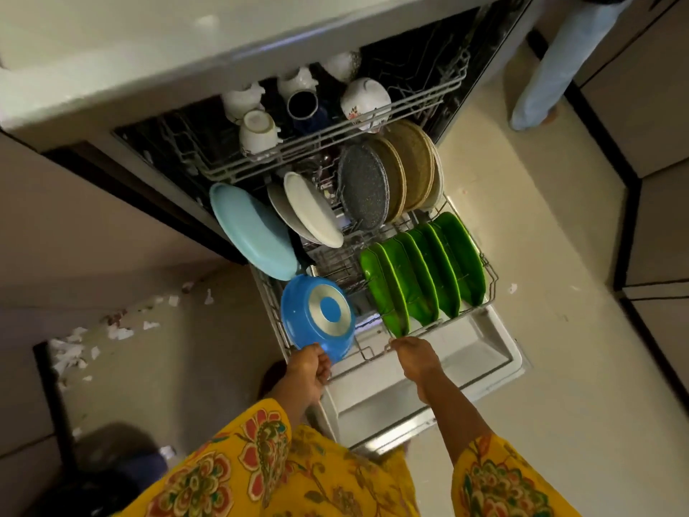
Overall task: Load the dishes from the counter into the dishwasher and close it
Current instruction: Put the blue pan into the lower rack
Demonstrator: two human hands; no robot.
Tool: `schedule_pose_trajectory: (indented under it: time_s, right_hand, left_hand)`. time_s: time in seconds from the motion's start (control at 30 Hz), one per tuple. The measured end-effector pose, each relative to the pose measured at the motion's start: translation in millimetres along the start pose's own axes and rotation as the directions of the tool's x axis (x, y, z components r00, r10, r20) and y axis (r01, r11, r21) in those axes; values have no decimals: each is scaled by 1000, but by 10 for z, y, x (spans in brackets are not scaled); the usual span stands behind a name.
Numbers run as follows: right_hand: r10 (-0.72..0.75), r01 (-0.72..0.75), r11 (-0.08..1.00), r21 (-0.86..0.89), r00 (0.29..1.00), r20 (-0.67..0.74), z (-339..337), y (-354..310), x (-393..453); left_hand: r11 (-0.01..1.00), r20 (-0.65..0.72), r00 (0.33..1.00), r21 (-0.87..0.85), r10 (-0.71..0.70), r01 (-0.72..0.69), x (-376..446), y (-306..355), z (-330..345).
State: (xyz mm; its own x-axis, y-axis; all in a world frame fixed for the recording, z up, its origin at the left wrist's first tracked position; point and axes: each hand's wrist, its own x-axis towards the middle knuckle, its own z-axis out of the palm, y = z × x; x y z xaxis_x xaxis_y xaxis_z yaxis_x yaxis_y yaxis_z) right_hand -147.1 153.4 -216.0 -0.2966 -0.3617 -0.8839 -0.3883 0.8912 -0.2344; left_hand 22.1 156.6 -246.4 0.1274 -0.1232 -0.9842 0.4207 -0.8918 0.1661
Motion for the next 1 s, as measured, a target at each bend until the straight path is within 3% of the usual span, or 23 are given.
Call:
schedule_pose_trajectory:
  time_s: [0.27,0.57,0.8,1.0]
  right_hand:
    - [35,-51,990,128,992,125,-794,591,389]
    - [110,-148,954,259,982,153,-975,675,922]
    - [117,-245,807,538,958,261,-794,638,1216]
    - [67,-266,694,669,949,308,-491,544,1321]
  left_hand:
    - [988,-48,998,-149,36,-42,-24,-560,730]
    - [939,-64,997,-344,-46,21,234,-953,1033]
    - [887,-7,997,-458,-77,65,481,-1075,1257]
    - [825,27,999,-563,-38,47,730,-1069,1444]
